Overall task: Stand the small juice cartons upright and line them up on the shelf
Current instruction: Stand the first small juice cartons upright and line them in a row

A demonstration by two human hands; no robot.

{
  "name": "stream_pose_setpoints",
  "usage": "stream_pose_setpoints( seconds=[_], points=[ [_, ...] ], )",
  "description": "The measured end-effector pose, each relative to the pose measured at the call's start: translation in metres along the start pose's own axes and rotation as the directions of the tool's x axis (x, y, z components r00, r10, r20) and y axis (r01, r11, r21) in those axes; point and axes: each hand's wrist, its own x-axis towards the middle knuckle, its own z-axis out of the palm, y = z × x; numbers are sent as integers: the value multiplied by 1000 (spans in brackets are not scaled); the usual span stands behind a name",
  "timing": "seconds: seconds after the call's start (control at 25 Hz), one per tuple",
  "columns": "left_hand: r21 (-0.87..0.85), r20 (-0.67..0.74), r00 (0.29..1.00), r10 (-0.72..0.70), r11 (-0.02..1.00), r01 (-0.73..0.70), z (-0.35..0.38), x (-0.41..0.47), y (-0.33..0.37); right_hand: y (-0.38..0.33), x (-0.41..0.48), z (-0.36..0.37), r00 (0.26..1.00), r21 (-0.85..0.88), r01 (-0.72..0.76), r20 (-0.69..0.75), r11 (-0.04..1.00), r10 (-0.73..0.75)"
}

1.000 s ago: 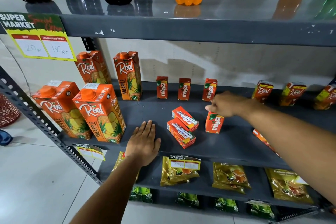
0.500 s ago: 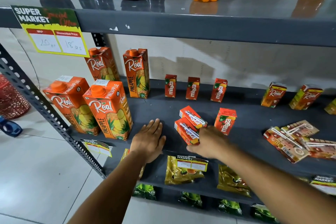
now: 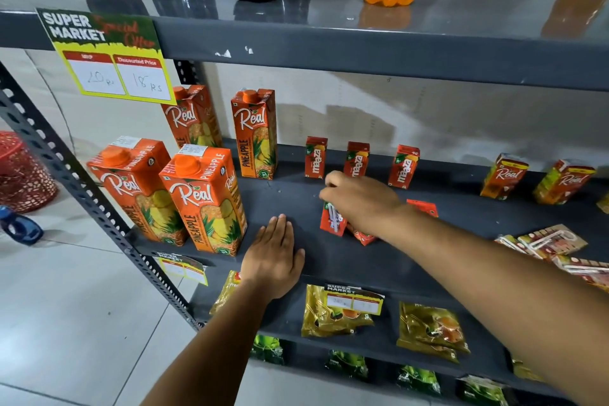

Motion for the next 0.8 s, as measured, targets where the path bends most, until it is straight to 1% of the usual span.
stream_pose_setpoints(
  seconds=[0.04,0.12,0.16,0.24,0.32,0.48,0.56,0.64,0.68,0.8],
  points=[
    [-1,1,1000,-4,1000,4,0,0,0,-2,4,-3,996,-43,85,13,995,-84],
    [-2,8,1000,-13,1000,13,-1,1,0,-2,10,-8,971,-187,237,59,953,-230],
    [-1,12,1000,-14,1000,14,-1,1,1,2,12,-8,962,-224,275,75,935,-264],
    [7,12,1000,-14,1000,14,0,1,1,10,15,-9,952,-185,302,97,935,-289],
    [11,9,1000,-16,1000,16,1,2,0,14,19,-8,943,-183,331,84,926,-320],
    [13,16,1000,-11,1000,10,2,3,0,18,25,-9,938,-167,344,105,924,-330],
    [11,16,1000,-9,1000,9,1,3,-1,16,28,-11,960,-150,272,104,950,-259],
    [13,16,1000,-13,1000,12,1,2,0,14,30,-12,985,-68,162,75,985,-157],
    [13,17,1000,-13,1000,13,0,2,0,12,30,-12,986,-25,142,89,990,-140],
    [12,15,1000,-11,1000,11,0,2,0,9,31,-12,956,-8,202,221,979,-195]
  ],
)
